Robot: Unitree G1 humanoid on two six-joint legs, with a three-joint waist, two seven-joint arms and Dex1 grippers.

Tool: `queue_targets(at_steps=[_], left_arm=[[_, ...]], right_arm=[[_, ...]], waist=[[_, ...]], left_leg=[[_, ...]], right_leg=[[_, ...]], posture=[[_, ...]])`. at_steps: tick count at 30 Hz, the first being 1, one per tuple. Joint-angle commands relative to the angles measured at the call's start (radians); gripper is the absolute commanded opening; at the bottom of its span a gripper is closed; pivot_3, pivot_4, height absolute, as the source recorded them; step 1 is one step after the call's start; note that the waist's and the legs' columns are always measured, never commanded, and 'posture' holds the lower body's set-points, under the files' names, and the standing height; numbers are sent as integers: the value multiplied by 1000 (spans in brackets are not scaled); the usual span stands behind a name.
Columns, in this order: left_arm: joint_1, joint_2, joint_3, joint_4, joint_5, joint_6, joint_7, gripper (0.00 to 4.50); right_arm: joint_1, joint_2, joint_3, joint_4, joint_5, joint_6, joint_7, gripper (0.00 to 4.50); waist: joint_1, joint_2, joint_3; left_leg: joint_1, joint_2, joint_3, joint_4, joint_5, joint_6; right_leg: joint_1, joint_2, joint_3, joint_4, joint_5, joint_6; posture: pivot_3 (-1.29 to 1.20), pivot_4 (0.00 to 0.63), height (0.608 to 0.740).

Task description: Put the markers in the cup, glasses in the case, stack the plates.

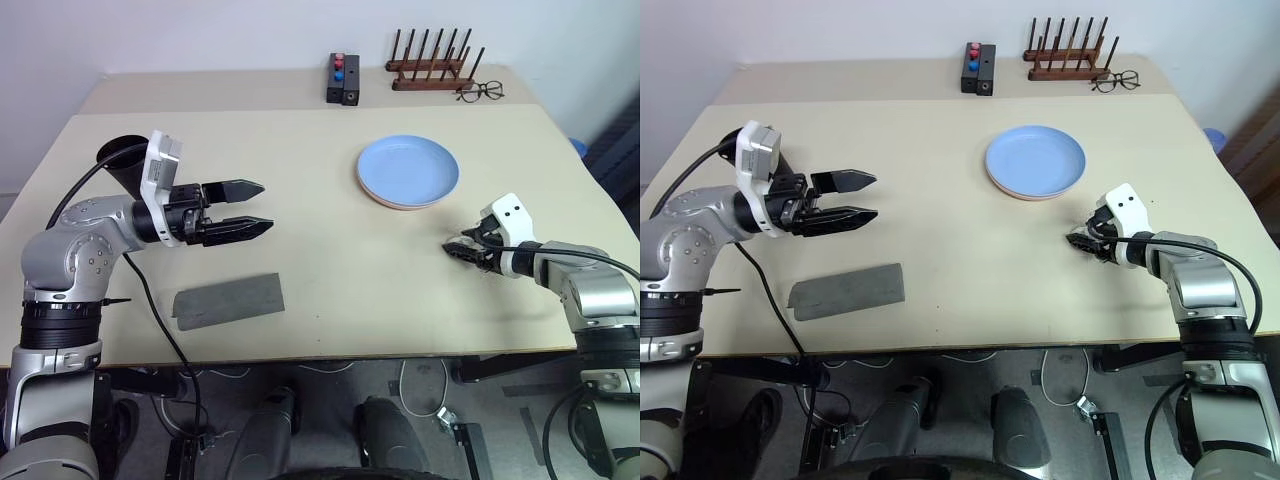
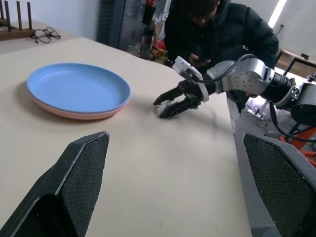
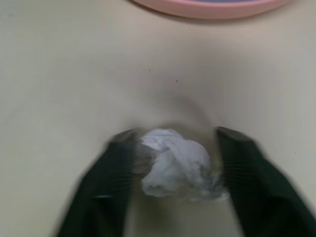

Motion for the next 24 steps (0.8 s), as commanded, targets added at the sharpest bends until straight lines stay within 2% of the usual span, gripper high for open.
queue_targets(at_steps=[1,2,8,11,16,19,24], left_arm=[[-5,14,14,-6,6,-33,-9,4500],[-2,14,15,-3,9,-38,-10,4500],[21,2,26,10,17,-79,-4,4500],[34,-15,32,11,18,-105,11,4500],[56,-42,44,-23,9,-108,70,4500],[77,-48,62,-57,1,-104,111,4500],[136,-51,97,-134,-22,-83,174,4500]], right_arm=[[-40,-14,-15,-6,-3,-27,4,741],[-57,-3,-25,3,1,-44,-6,69],[-249,118,-88,117,23,-233,-96,69],[-385,191,-48,297,-52,-393,-184,69],[-577,297,-3,644,-129,-554,-243,69],[-631,314,19,796,-172,-617,-268,1004],[-659,305,1,875,-175,-693,-257,3519]], waist=[[0,0,0],[0,0,0],[-4,0,0],[-3,0,0],[-3,0,0],[0,0,0],[-4,0,0]], left_leg=[[0,0,0,0,0,0],[0,0,0,0,0,0],[0,1,0,-1,0,0],[0,0,0,0,0,0],[1,0,0,0,0,-1],[0,0,-1,-1,1,-1],[0,0,-1,-1,1,-1]], right_leg=[[0,0,0,0,0,0],[0,0,0,0,0,0],[-1,1,0,0,0,0],[0,1,0,0,0,0],[1,2,-1,0,0,0],[0,3,-1,0,0,0],[0,4,-1,0,0,0]], posture=[[0,150,740],[0,150,740],[0,150,740],[0,150,740],[0,150,740],[0,150,740],[0,150,740]])
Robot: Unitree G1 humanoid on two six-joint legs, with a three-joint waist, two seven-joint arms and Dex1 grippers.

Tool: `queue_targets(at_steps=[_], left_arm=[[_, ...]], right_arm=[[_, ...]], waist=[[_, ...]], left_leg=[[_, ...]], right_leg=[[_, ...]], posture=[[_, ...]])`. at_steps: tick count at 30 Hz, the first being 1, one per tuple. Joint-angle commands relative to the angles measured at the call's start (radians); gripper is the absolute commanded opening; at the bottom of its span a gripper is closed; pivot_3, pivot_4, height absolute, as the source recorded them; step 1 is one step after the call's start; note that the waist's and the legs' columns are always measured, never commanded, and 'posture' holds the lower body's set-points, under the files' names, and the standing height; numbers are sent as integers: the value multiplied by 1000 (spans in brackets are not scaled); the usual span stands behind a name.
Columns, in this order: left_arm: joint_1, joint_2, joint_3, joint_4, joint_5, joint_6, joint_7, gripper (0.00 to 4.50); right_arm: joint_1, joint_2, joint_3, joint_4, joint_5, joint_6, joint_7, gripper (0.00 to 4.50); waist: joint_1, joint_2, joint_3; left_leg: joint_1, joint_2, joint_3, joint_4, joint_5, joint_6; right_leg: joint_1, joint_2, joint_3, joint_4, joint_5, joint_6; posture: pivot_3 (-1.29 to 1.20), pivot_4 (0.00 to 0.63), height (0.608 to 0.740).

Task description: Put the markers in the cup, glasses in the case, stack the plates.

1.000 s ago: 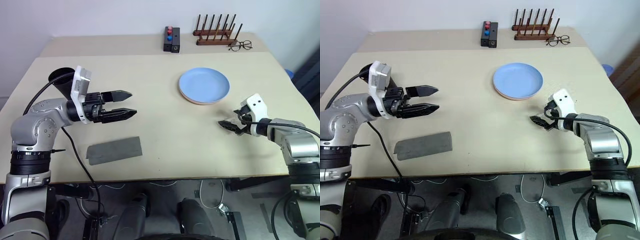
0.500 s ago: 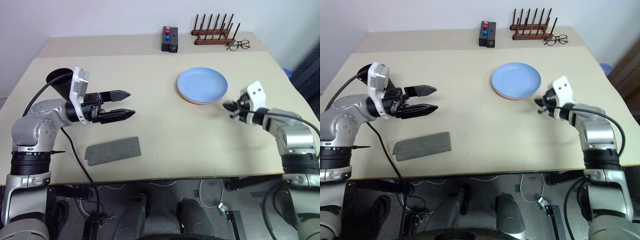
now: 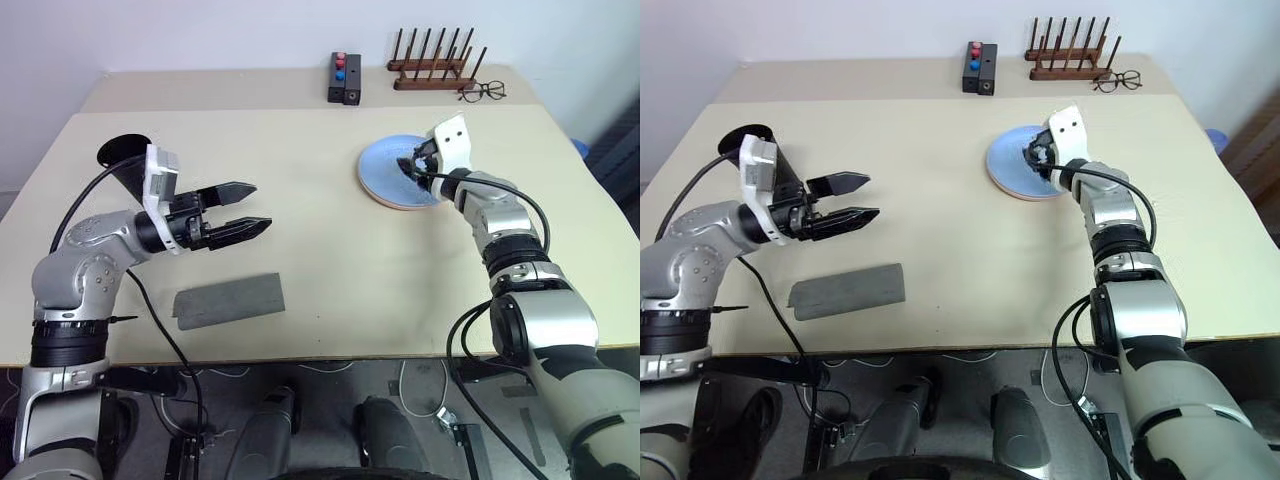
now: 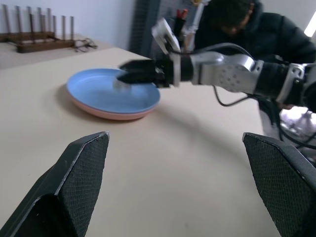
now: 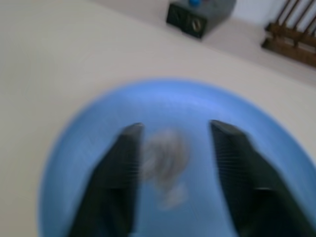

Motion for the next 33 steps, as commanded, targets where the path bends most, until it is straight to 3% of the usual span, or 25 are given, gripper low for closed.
queue_targets(at_steps=[1,2,5,7,12,14,21,25,33], left_arm=[[30,-5,44,-86,-40,6,45,4500],[41,-6,50,-98,-46,8,53,4500],[67,-16,55,-133,-54,2,81,4500],[96,-4,70,-139,-58,-13,68,4500],[153,-5,94,-144,-58,-43,73,4500],[162,-24,78,-161,-49,-50,97,4500],[193,-18,72,-85,-9,-128,54,4500],[185,-10,65,-40,11,-154,33,4500],[159,-5,62,-4,30,-176,18,4500]], right_arm=[[-52,-29,-50,-17,37,-68,45,4016],[-51,-29,-78,-49,76,-75,84,4470],[-11,-32,-156,-207,221,-61,273,4470],[93,-44,-141,-432,314,70,422,4470],[358,-167,-97,-878,469,365,610,4470],[414,-220,-120,-957,528,445,652,4470],[598,-353,-146,-1197,627,634,671,4470],[691,-410,-144,-1264,597,618,686,4470],[685,-404,-119,-1236,584,596,675,4470]], waist=[[-1,0,0],[-1,0,0],[-2,1,1],[-1,1,0],[14,0,0],[21,1,0],[28,2,0],[34,2,0],[33,2,0]], left_leg=[[0,0,0,0,0,0],[0,0,0,0,0,0],[0,1,0,0,0,0],[0,1,0,0,0,0],[1,1,-1,1,-1,1],[1,0,-1,1,-1,1],[0,1,1,0,-2,-1],[-1,1,1,0,-3,0],[-1,1,1,1,-4,-1]], right_leg=[[0,0,0,0,0,0],[0,0,0,0,0,0],[0,1,0,1,0,0],[0,1,0,0,0,0],[1,0,0,-1,0,0],[0,-3,0,-1,0,0],[-3,-4,1,-3,-2,-5],[-3,-5,1,-4,-3,-5],[-3,-6,1,-5,-3,-5]], posture=[[0,150,740],[0,150,740],[0,150,740],[0,150,740],[0,150,740],[0,150,740],[0,150,740],[0,150,740],[0,150,740]])
